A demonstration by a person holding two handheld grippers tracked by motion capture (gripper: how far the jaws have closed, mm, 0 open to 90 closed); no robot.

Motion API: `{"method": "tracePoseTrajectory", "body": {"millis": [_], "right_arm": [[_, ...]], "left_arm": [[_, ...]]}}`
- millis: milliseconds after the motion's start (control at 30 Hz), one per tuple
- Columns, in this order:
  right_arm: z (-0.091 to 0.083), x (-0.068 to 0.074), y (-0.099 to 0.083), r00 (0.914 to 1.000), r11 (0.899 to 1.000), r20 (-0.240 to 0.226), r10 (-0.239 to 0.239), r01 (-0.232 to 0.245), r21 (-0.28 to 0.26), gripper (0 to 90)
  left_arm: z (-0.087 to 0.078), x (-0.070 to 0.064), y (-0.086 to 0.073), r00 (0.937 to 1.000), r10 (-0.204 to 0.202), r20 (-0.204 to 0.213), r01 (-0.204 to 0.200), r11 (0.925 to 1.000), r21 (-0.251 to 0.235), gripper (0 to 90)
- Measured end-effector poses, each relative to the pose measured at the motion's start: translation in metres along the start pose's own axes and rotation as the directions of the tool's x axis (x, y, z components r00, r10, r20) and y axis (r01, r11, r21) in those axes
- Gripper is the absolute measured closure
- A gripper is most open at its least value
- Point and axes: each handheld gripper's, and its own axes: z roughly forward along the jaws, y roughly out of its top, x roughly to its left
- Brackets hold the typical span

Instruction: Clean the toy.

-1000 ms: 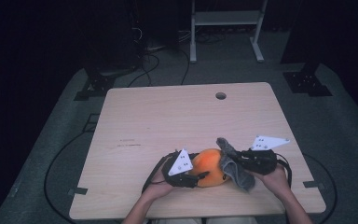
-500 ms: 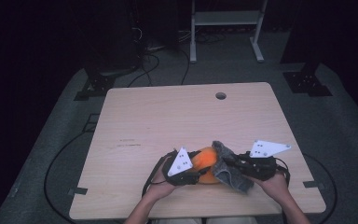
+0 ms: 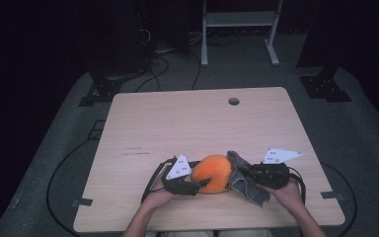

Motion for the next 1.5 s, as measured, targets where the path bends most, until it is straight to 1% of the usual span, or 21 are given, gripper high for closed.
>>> {"method": "tracePoseTrajectory", "body": {"millis": [133,233,300,367,467,500,533,667,700,733,767,867,1000,1067,1133,1333,1367,1400,1433,1467,1500], "right_arm": [[0.005,0.001,0.006,0.9993,0.998,-0.028,0.027,-0.028,-0.064,80.9],[0.011,-0.003,0.0,0.9988,0.998,-0.026,0.042,-0.043,-0.038,80.9],[0.012,-0.013,-0.009,0.9962,0.996,0.03,0.082,-0.083,0.016,80.9],[0.008,-0.016,-0.012,0.9948,0.995,0.037,0.095,-0.096,0.021,80.9],[0.001,-0.013,-0.01,0.9948,0.994,0.002,0.102,-0.102,-0.034,80.9],[-0.002,-0.006,-0.003,0.9958,0.993,-0.044,0.08,-0.083,-0.087,80.8],[-0.001,-0.002,-0.001,0.9965,0.994,-0.055,0.063,-0.068,-0.091,80.5],[0.009,0.005,0.0,0.9993,0.999,-0.024,0.029,-0.03,-0.03,80.5],[0.011,-0.001,-0.004,0.9974,0.997,-0.021,0.069,-0.07,-0.024,80.6],[0.011,-0.001,-0.004,0.9974,0.997,-0.021,0.069,-0.07,-0.024,80.6],[0.011,-0.008,-0.008,0.9954,0.996,0.031,0.091,-0.092,0.024,80.7],[0.009,-0.013,-0.011,0.9919,0.992,0.036,0.122,-0.123,0.036,80.6],[0.001,0.002,0.006,0.997,0.994,-0.045,0.063,-0.067,-0.084,80.6],[0.001,0.006,0.009,0.9973,0.995,-0.061,0.042,-0.048,-0.091,80.6],[0.008,0.011,0.007,0.9991,0.999,-0.041,0.012,-0.014,-0.042,80.6],[0.004,-0.002,-0.001,0.998,0.998,0.034,0.053,-0.054,0.021,80.8],[0.001,0.001,0.003,0.9989,0.999,0.0,0.047,-0.047,-0.024,80.8],[0.001,0.001,0.003,0.9989,0.999,0.0,0.047,-0.047,-0.024,80.8],[0.001,0.011,0.012,0.9988,0.997,-0.05,0.007,-0.01,-0.075,80.8],[0.001,0.011,0.012,0.9988,0.997,-0.05,0.007,-0.01,-0.075,80.8],[0.007,0.019,0.018,0.998,0.998,-0.051,-0.036,0.033,-0.053,80.8]], "left_arm": [[-0.002,0.001,-0.001,1.0,0.006,0.007,-0.006,0.9999,0.016,35.1],[-0.002,0.0,-0.001,0.9999,0.007,0.009,-0.007,0.9997,0.022,35.0],[-0.003,0.0,-0.001,0.9999,0.01,0.014,-0.01,0.9996,0.027,34.8],[-0.004,0.001,-0.002,0.9998,0.009,0.016,-0.009,0.9996,0.028,34.6],[-0.004,0.0,-0.003,0.9998,0.003,0.018,-0.003,0.9997,0.026,34.2],[-0.003,0.0,-0.003,0.9998,0.008,0.02,-0.009,0.9996,0.025,34.1],[-0.003,0.0,-0.003,0.9998,0.008,0.02,-0.009,0.9996,0.025,34.1],[-0.003,-0.001,-0.001,0.9995,0.02,0.024,-0.021,0.9992,0.035,33.8],[-0.002,-0.001,-0.001,0.9996,0.018,0.024,-0.019,0.9992,0.034,33.7],[-0.002,-0.001,-0.001,0.9996,0.018,0.024,-0.019,0.9992,0.034,33.7],[-0.002,-0.001,-0.001,0.9994,0.022,0.026,-0.023,0.9992,0.033,33.7],[-0.002,-0.002,-0.001,0.9994,0.025,0.024,-0.025,0.9992,0.032,33.7],[0.0,-0.005,0.0,0.9987,0.046,0.023,-0.046,0.9986,0.024,34.0],[0.002,-0.008,0.001,0.9974,0.068,0.024,-0.069,0.9974,0.023,34.0],[0.004,-0.012,0.001,0.9958,0.086,0.03,-0.087,0.996,0.023,33.9],[0.005,-0.014,0.003,0.9952,0.093,0.028,-0.094,0.9953,0.024,34.0],[0.005,-0.015,0.003,0.9945,0.1,0.03,-0.101,0.9946,0.024,34.0],[0.005,-0.015,0.003,0.9945,0.1,0.03,-0.101,0.9946,0.024,34.0],[0.006,-0.015,0.004,0.9939,0.106,0.031,-0.106,0.994,0.024,33.9],[0.006,-0.015,0.004,0.9939,0.106,0.031,-0.106,0.994,0.024,33.7],[0.006,-0.015,0.005,0.994,0.105,0.031,-0.106,0.994,0.026,32.9]]}}
